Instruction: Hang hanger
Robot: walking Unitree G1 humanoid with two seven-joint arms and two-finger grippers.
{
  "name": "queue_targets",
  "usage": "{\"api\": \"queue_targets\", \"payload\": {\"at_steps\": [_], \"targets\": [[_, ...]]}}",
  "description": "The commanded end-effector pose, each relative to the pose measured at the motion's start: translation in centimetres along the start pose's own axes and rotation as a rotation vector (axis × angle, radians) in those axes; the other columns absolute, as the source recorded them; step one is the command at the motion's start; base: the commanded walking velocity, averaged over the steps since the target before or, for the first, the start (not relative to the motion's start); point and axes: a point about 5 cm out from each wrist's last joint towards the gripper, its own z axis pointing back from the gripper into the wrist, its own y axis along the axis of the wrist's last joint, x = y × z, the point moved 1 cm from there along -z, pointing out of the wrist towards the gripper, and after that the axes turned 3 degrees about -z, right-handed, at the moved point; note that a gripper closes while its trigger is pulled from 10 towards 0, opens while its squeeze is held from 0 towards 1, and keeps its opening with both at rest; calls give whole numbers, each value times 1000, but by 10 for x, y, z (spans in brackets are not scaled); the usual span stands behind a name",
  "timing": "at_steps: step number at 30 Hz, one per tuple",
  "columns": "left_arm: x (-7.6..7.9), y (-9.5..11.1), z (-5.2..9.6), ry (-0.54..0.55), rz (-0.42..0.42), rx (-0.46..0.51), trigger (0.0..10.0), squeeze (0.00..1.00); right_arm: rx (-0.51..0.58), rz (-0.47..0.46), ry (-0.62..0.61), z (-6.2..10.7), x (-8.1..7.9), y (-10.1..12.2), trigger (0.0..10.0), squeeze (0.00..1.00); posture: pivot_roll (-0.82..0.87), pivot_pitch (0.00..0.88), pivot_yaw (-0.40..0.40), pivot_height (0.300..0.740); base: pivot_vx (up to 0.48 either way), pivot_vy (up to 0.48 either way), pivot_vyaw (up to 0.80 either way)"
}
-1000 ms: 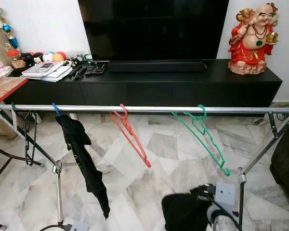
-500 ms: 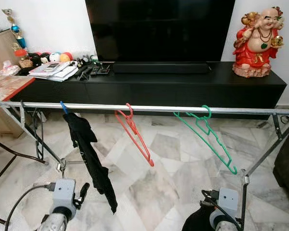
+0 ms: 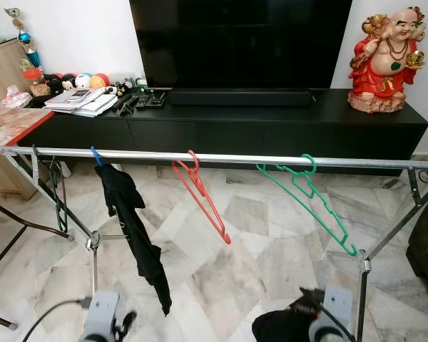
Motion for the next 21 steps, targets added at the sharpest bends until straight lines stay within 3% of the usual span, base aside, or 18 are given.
{"api": "queue_targets", "payload": {"at_steps": [1,5,9,13,21], "targets": [[-4,-21,3,14,-12,-114,10000,0,-89,18,-24,5,9,-17,10000,0,-43,0,48,740,0,0,0],[-2,-57,15,14,-6,-309,10000,0,-170,157,-10,12,15,-33,10000,0,-52,0,40,740,0,0,0],[-1,-71,21,16,5,-391,10000,0,-206,173,-26,16,21,-41,10000,0,-57,0,39,740,0,0,0],[5,-65,17,25,57,-385,10000,0,-225,169,-37,19,23,-46,10000,0,-53,0,43,740,0,0,0],[10,-60,14,13,55,-373,10000,0,-240,185,-37,19,23,-48,10000,0,-53,0,43,740,0,0,0]]}}
